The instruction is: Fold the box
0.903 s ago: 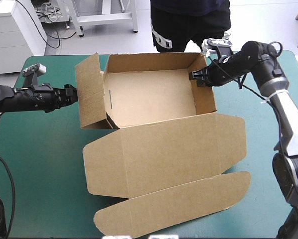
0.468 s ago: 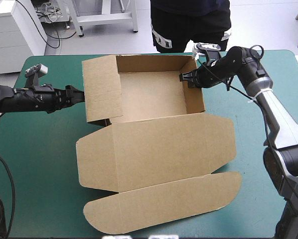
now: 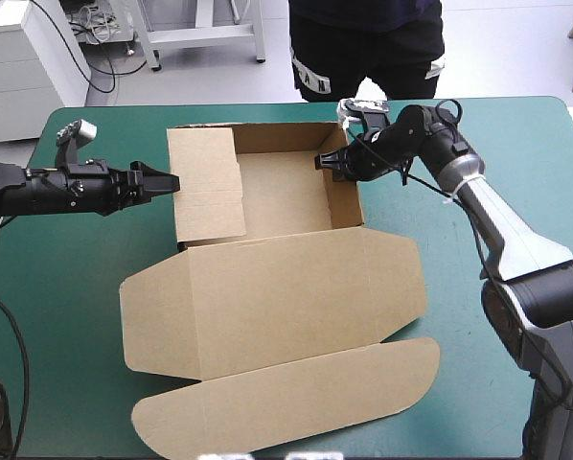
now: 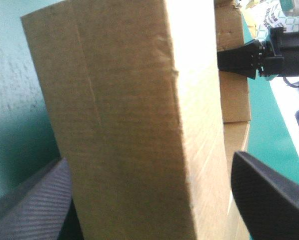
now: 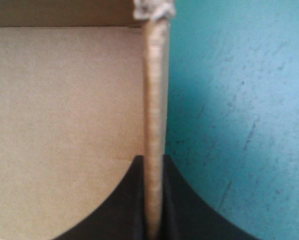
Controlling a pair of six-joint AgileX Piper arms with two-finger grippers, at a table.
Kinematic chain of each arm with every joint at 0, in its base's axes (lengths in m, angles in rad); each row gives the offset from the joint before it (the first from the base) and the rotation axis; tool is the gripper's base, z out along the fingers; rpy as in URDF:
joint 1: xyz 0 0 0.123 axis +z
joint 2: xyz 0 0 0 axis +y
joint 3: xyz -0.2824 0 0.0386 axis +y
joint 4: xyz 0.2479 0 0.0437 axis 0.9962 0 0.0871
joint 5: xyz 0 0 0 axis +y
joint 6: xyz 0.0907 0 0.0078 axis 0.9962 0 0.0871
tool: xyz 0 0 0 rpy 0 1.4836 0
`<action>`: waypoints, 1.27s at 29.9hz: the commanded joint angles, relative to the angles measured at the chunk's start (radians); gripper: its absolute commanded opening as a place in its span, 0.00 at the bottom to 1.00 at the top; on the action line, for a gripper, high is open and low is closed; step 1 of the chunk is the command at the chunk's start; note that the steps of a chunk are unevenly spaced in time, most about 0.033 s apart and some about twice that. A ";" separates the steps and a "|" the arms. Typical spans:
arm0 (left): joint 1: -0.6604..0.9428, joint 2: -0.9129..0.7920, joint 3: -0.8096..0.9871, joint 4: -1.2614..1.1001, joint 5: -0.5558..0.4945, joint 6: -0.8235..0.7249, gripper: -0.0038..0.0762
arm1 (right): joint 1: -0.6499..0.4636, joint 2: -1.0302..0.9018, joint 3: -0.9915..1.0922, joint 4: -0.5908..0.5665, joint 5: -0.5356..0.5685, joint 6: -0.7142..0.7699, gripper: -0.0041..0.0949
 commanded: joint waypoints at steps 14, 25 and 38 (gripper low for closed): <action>-0.008 -0.034 -0.032 0.032 0.058 -0.068 0.82 | 0.117 -0.056 -0.030 0.052 -0.130 0.041 0.03; -0.181 -0.033 -0.032 0.303 -0.071 -0.227 0.66 | 0.128 -0.056 -0.030 0.052 -0.110 0.043 0.03; -0.297 -0.024 -0.032 0.548 -0.221 -0.465 0.39 | 0.128 -0.056 -0.030 0.022 -0.064 0.043 0.03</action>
